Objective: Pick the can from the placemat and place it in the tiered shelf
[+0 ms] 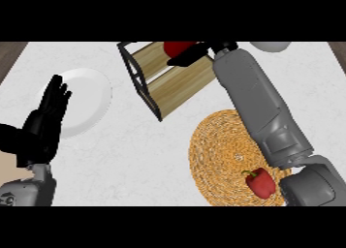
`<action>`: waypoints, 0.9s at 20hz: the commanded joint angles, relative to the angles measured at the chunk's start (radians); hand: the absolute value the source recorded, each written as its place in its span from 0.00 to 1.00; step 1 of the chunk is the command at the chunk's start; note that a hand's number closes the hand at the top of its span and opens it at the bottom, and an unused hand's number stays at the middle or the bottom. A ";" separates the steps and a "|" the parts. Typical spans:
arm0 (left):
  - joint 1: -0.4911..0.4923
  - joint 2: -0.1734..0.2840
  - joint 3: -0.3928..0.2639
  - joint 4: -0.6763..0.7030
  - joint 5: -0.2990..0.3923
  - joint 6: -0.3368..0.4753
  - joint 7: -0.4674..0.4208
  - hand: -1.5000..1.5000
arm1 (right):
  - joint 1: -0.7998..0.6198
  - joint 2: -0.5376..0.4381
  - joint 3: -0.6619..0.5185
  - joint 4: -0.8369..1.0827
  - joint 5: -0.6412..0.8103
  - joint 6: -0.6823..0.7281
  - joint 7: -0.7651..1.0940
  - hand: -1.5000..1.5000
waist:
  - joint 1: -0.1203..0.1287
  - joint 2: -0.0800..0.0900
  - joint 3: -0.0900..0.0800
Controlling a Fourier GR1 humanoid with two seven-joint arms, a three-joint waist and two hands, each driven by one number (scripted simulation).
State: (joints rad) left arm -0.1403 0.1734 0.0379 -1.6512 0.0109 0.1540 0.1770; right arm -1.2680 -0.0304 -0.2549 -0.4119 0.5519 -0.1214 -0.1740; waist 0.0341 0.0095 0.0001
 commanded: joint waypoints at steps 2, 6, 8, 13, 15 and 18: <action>0.050 -0.044 -0.038 -0.007 -0.035 0.020 -0.055 0.50 | -0.058 -0.003 -0.070 0.012 -0.090 0.013 -0.035 0.00 | 0.000 0.001 0.000; 0.049 -0.028 -0.015 0.009 -0.029 0.011 -0.058 0.50 | -0.029 -0.057 -0.122 -0.002 -0.151 0.039 -0.069 0.00 | -0.012 -0.003 0.000; 0.048 0.003 0.028 -0.009 0.018 -0.023 -0.044 0.50 | -0.062 -0.130 -0.152 -0.001 -0.173 0.063 -0.022 0.00 | -0.012 -0.003 0.000; 0.053 -0.011 0.021 -0.024 -0.011 0.007 -0.034 0.50 | -0.028 -0.209 -0.179 -0.019 -0.198 0.052 0.071 0.00 | -0.026 -0.009 0.000; 0.050 -0.010 0.002 -0.077 -0.012 0.008 0.034 0.50 | -0.016 -0.300 -0.200 0.007 -0.215 0.124 0.075 0.00 | -0.021 -0.006 0.000; 0.041 0.015 0.042 -0.056 0.031 -0.028 0.035 0.50 | 0.031 -0.389 -0.219 0.009 -0.238 0.202 0.060 0.00 | -0.022 -0.006 0.001</action>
State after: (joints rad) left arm -0.0916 0.1748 0.0654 -1.6712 0.0183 0.1386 0.1576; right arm -1.2844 -0.3228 -0.4497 -0.4074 0.3404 0.0103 -0.1136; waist 0.0130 0.0044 -0.0001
